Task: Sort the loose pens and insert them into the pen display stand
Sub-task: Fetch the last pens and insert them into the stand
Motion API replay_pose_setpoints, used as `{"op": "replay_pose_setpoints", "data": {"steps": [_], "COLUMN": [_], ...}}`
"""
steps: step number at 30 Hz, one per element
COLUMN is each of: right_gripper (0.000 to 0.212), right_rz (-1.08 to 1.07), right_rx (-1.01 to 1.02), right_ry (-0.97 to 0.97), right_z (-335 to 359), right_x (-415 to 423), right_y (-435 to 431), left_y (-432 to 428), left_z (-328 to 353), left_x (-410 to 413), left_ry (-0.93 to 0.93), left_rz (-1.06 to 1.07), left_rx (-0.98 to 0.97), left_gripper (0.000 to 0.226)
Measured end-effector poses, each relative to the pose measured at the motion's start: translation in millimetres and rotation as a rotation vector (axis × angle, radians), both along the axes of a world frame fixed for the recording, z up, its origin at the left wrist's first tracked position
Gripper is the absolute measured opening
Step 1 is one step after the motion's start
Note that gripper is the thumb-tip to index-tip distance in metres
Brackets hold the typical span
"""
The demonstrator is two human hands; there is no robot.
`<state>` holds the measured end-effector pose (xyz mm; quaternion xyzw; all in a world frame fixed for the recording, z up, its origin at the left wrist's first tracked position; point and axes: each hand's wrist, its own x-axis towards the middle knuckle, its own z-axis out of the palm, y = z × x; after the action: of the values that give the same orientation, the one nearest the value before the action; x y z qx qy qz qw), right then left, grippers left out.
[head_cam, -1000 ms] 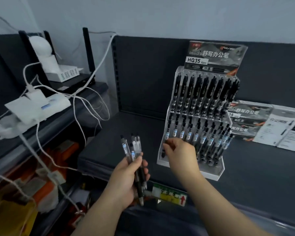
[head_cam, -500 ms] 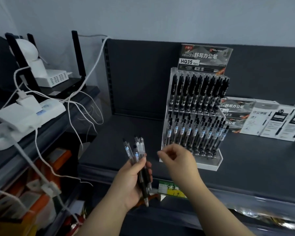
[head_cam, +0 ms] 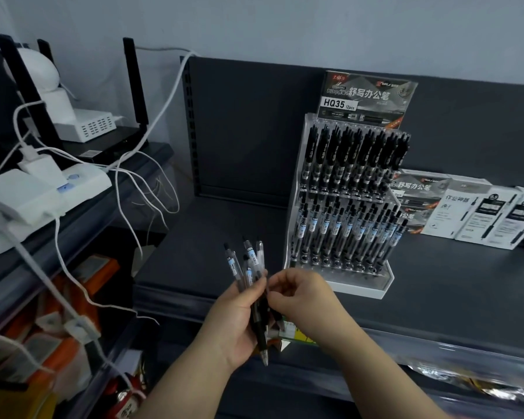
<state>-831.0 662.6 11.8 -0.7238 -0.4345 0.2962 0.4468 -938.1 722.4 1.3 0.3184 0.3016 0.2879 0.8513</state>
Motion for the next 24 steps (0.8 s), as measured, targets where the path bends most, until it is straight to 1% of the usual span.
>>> {"op": "replay_pose_setpoints", "data": {"steps": [5,8,10,13,15,16,20,24], "right_gripper": [0.006,0.004,0.003,0.003,0.003,0.004,0.016,0.026], "right_rz": [0.027,0.005,-0.083,-0.281,-0.4,-0.436,-0.446,-0.408], "right_rx": [-0.042,-0.041,0.026,0.183,0.261,0.268,0.175,0.063], "right_ry": [-0.046,-0.051,-0.007,0.017,-0.015,-0.05,-0.201,-0.292], "right_z": [4.4,6.0,9.7,18.3,20.3,19.8,8.4,-4.9], "right_x": [2.7,5.7,12.1,30.4,43.7,48.6,56.1,55.2], "right_y": [2.1,4.4,4.1,2.7,4.7,6.9,18.1,21.7], "left_y": [2.0,3.1,6.5,13.7,16.4,16.9,15.3,15.4], "left_z": [-1.9,-3.4,-3.5,-3.7,-4.2,-4.8,-5.4,-5.5], "left_x": [0.2,2.7,2.6,-0.4,-1.4,-1.4,-0.1,0.3], "left_ry": [0.038,0.026,0.021,0.036,0.053,0.06,0.085,0.105], "left_rz": [0.017,0.055,0.1,0.148,0.164,0.169,0.177,0.185], "left_rx": [0.043,0.021,-0.023,-0.052,-0.036,-0.026,0.017,0.045], "left_gripper": [0.015,0.013,0.012,0.013,0.013,0.013,0.012,0.013]}}
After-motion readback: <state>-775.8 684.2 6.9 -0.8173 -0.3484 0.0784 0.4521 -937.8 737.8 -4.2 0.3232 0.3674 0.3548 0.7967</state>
